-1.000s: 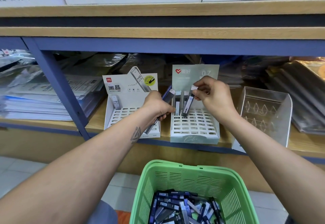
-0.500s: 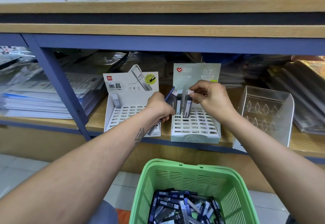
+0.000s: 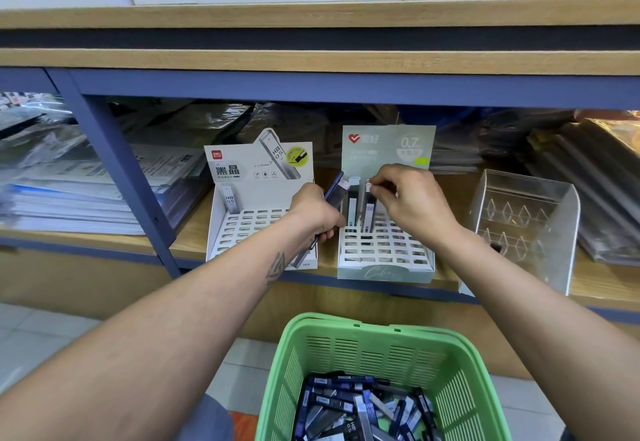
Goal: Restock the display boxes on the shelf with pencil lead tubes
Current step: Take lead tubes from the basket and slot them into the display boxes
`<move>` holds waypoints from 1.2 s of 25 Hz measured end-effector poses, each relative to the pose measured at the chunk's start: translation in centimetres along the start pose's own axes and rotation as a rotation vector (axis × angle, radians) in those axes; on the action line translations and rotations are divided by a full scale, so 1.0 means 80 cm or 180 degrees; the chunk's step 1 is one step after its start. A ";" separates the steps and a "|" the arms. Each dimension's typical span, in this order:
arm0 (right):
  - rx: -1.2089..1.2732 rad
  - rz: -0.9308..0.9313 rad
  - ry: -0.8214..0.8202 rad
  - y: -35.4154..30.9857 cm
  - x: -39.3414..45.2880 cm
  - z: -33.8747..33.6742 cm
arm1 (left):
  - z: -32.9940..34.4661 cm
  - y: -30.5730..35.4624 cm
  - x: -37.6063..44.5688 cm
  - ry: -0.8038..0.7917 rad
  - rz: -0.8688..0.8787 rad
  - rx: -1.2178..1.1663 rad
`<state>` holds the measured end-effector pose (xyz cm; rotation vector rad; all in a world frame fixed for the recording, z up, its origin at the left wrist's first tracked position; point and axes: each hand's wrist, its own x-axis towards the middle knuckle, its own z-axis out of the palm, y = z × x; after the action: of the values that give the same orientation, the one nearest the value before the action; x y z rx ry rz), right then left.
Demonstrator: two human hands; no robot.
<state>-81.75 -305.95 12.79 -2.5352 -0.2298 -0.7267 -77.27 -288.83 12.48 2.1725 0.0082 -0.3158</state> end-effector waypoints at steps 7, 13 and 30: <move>0.0291 0.0260 0.0228 0.004 -0.001 0.002 | -0.002 0.000 -0.003 0.0001 -0.0041 -0.0081; -0.0158 -0.0038 0.0118 0.001 0.004 0.003 | -0.002 -0.001 -0.001 -0.0034 -0.0034 -0.0136; -0.0191 0.0210 0.0075 -0.004 -0.001 -0.002 | -0.006 -0.003 -0.003 -0.0078 -0.0029 -0.0205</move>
<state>-82.01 -305.75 12.99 -2.5761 -0.1174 -0.7478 -77.40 -288.29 12.56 2.1053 0.0141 -0.3429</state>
